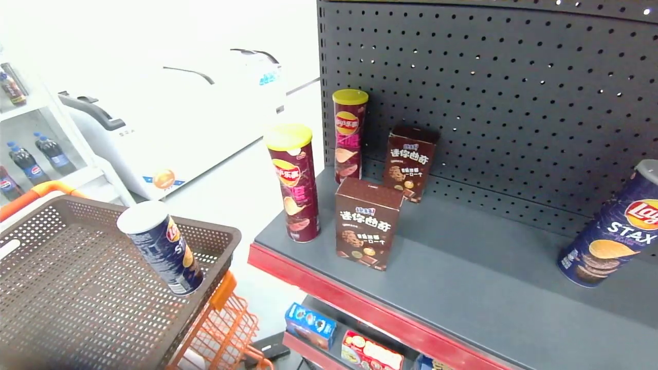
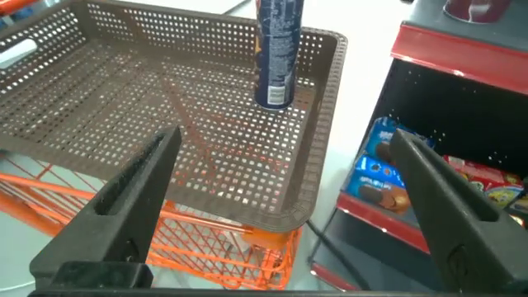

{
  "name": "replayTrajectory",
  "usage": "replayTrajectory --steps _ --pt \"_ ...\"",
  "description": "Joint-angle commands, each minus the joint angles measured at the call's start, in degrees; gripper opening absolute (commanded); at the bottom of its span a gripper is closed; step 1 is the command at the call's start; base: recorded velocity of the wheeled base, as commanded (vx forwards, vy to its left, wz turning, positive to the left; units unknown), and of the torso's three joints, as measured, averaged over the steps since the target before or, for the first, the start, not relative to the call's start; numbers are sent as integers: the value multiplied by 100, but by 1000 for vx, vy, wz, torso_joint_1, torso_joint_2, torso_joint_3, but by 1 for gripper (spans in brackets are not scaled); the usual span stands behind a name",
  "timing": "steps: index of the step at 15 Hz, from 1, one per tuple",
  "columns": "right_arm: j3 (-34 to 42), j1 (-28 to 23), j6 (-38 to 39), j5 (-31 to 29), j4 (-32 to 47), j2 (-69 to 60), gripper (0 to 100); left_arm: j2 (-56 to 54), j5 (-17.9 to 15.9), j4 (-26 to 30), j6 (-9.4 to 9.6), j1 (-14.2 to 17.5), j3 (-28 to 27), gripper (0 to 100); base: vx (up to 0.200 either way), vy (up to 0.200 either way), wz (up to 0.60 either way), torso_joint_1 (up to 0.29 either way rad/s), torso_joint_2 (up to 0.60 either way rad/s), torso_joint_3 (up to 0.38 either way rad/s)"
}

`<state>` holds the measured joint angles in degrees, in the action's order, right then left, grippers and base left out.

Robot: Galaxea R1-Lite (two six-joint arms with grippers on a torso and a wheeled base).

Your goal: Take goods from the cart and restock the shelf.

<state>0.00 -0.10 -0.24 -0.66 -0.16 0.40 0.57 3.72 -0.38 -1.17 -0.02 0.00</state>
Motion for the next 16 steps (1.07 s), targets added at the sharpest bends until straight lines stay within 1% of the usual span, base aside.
replayTrajectory --steps 1,4,5,6,7,8,9,10,11,12,13,14,15,16 --pt "0 1 -2 -4 -2 4 100 4 -11 -6 3 2 0 100 0 0 0 0 0 0" --pt "0 1 -2 -4 -2 4 100 4 -20 3 3 2 0 100 0 0 0 0 0 0" --pt "0 1 -2 -4 -2 4 100 4 41 20 29 11 -9 100 0 0 0 0 0 0" --pt "0 1 -2 -4 -2 4 100 39 261 11 143 73 -18 100 0 0 0 0 0 0" --pt "0 1 -2 -4 -2 4 100 136 226 11 240 143 -18 100 0 0 0 0 0 0" --pt "0 1 -2 -4 -2 4 100 268 199 11 266 205 -18 100 0 0 0 0 0 0" --pt "0 1 -2 -4 -2 4 100 268 182 -6 372 231 -18 100 0 0 0 0 0 0" --pt "0 1 -2 -4 -2 4 100 268 164 -15 433 231 -18 100 0 0 0 0 0 0" --pt "0 1 -2 -4 -2 4 100 259 85 -120 521 222 0 100 0 0 0 0 0 0" --pt "0 1 -2 -4 -2 4 100 259 76 -120 530 213 0 100 0 0 0 0 0 0" --pt "0 1 7 -4 -2 4 100 769 120 -261 750 257 -976 100 0 0 0 0 0 0" --pt "0 1 -2 -4 -2 4 100 2263 41 -156 750 108 -1731 100 0 0 0 0 0 0" --pt "0 1 -2 -4 -2 4 100 2421 59 -156 671 -85 -1767 100 0 0 0 0 0 0" --pt "0 1 -2 -4 -2 4 100 2755 393 -208 214 -525 -1749 100 0 0 0 0 0 0"
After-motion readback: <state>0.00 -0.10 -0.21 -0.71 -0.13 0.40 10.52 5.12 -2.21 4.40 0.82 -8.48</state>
